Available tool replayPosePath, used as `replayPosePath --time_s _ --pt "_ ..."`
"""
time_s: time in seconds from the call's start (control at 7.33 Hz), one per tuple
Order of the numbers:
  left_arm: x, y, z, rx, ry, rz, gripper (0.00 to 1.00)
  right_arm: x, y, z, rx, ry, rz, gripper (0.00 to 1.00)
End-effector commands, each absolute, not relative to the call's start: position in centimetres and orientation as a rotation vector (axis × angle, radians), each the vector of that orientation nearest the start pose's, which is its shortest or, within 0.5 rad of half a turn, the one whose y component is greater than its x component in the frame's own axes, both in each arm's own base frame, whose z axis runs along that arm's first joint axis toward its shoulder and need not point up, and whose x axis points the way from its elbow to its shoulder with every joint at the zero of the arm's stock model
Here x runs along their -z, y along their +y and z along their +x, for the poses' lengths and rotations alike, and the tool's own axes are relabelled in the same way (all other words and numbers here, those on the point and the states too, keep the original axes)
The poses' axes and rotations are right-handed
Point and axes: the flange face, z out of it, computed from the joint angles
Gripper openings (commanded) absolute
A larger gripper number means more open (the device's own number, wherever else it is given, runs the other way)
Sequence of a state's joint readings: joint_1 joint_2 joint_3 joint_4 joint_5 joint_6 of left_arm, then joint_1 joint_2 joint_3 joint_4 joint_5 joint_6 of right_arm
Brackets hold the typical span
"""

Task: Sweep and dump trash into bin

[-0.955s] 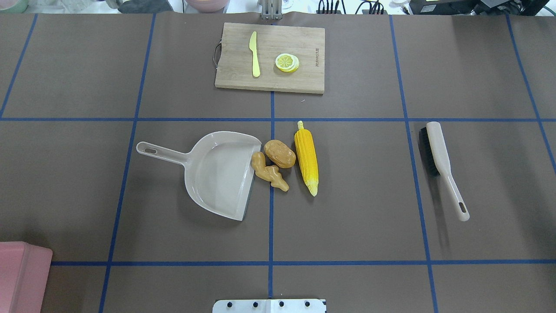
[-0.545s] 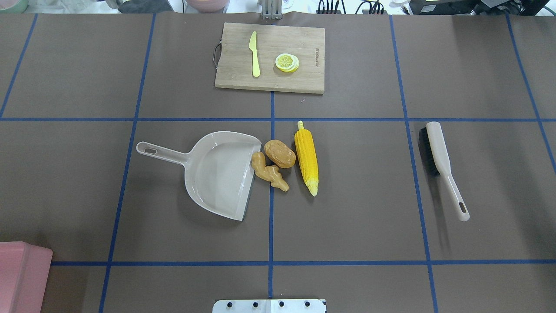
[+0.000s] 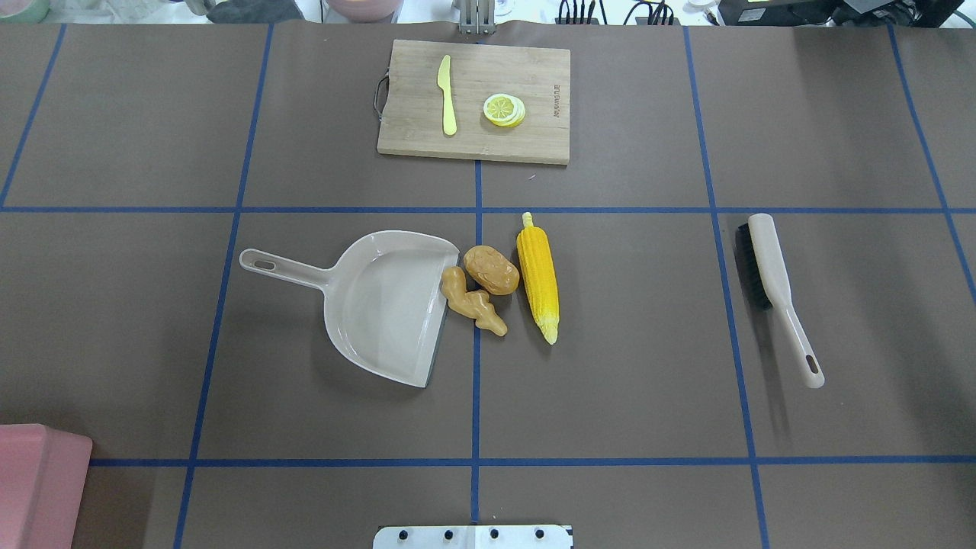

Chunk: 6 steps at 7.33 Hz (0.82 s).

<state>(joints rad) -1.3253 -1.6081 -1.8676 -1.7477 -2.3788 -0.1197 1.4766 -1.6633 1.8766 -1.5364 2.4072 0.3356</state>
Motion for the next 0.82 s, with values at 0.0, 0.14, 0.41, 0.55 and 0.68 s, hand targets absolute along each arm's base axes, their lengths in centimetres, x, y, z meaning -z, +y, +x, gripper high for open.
replayPosePath --time_s 0.0,0.14,0.41,0.55,0.68 --pt "-39.2 -50.1 18.7 -0.6 0.941 0.392 0.99 -50.3 -46.6 -5.0 -0.112 -0.885 -0.003 1.0" --pt "-38.3 -48.8 22.4 -0.688 0.97 0.42 0.99 -49.3 -46.3 -8.5 -0.085 -0.892 0.012 1.0" --pt "-36.2 -47.8 29.0 -0.778 0.878 0.488 0.99 -47.9 -44.5 -16.0 0.006 -0.917 0.014 1.0" --pt "-34.7 -47.3 29.0 -0.78 0.847 0.542 0.99 -47.9 -43.4 -19.6 0.035 -0.894 -0.012 1.0" --pt "-33.7 -47.2 30.2 -0.823 0.776 0.636 0.99 -48.1 -42.1 -22.6 0.073 -0.871 -0.021 1.0"
